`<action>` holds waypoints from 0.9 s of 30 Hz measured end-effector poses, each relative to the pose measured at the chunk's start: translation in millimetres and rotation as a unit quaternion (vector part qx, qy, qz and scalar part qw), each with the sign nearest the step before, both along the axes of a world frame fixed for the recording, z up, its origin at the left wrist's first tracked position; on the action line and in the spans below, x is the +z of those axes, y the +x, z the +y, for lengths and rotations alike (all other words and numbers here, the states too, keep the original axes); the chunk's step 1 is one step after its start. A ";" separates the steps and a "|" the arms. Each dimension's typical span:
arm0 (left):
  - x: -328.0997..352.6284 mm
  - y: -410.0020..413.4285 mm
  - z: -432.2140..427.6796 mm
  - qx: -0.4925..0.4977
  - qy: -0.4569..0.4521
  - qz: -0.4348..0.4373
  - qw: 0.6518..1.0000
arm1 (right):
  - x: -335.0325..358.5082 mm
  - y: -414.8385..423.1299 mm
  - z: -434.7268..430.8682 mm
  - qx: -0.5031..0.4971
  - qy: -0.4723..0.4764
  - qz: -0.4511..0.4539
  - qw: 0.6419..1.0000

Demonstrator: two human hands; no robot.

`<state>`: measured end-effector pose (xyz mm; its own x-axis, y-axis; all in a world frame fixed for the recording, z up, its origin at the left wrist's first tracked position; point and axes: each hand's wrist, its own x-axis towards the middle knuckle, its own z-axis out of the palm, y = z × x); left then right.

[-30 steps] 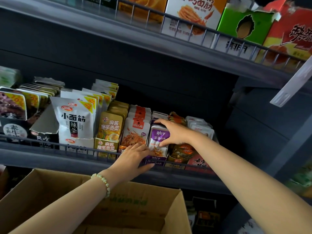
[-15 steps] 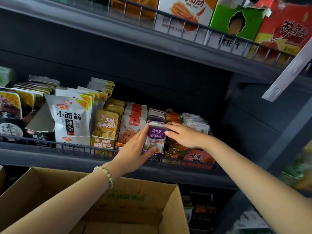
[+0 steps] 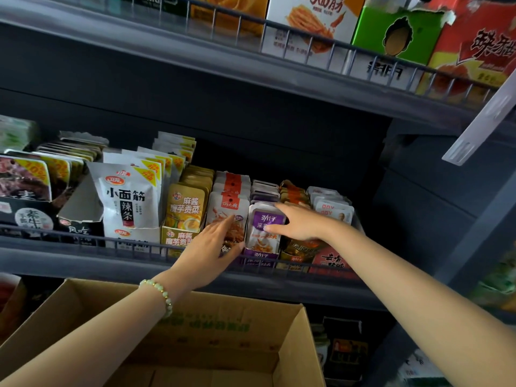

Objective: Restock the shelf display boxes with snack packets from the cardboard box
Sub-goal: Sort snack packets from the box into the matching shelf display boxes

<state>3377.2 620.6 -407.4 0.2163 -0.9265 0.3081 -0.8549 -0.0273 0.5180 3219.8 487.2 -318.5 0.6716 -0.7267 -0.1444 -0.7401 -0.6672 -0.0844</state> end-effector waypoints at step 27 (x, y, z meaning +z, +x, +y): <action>8.7 14.3 10.5 0.018 -0.043 -0.055 0.997 | 7.9 14.2 0.8 0.064 0.058 -0.112 0.990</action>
<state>3391.5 631.1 -398.7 0.2097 -0.8877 0.4098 -0.9056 -0.0183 0.4238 3234.0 488.0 -310.7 0.7821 -0.6203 -0.0591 -0.6038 -0.7310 -0.3179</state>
